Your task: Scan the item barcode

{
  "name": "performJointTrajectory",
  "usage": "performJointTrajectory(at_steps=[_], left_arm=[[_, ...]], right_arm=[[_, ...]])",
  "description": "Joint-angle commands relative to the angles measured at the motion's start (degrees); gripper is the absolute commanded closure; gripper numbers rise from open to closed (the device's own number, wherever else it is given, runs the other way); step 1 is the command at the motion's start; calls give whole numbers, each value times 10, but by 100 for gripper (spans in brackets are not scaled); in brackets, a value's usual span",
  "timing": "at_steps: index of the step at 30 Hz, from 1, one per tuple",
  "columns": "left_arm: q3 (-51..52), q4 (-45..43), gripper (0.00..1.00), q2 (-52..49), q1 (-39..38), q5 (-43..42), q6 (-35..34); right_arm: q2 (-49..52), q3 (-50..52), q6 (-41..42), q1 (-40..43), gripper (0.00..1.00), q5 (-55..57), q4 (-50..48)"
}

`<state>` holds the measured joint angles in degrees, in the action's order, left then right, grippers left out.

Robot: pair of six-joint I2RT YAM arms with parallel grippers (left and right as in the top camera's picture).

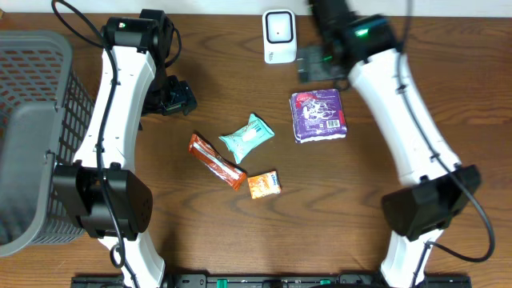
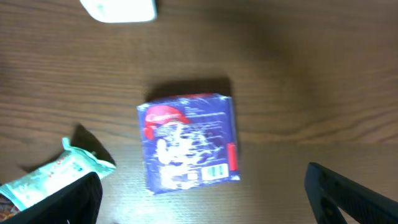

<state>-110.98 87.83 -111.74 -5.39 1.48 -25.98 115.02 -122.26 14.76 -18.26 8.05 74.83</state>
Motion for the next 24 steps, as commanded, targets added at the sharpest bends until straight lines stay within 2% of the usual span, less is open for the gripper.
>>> performJointTrajectory(at_steps=[1, 4, 8, 11, 13, 16, 19, 20, 23, 24], left_arm=[[3, 1, 2, -5, 2, 5, -9], [3, 1, 2, -5, 2, 5, -9], [3, 1, 2, -5, 2, 5, -9], [3, 1, 2, -5, 2, 5, -9], [3, 1, 2, -5, 2, 5, -9], [3, 1, 2, -5, 2, 5, -9], [3, 1, 2, -5, 2, 5, -9], [3, 1, 2, -5, 2, 5, -9], [3, 1, 2, -5, 2, 5, -9], [3, 1, 2, -5, 2, 5, -9]], right_arm=[[20, 26, -90, 66, 1, -185, 4], [40, 58, -139, 118, 1, -298, -6], [78, 117, -153, 166, 1, -391, -60], [112, 156, -162, 183, 4, -455, -103], [141, 179, -162, 192, 8, -491, -130], [188, 195, -177, 198, 20, -543, -160], [226, 195, -196, 197, 35, -586, -163], [235, 195, -203, 197, 43, -602, -163], [239, 195, -204, 197, 92, -607, -163], [232, 191, -198, 199, 98, -606, -160]])
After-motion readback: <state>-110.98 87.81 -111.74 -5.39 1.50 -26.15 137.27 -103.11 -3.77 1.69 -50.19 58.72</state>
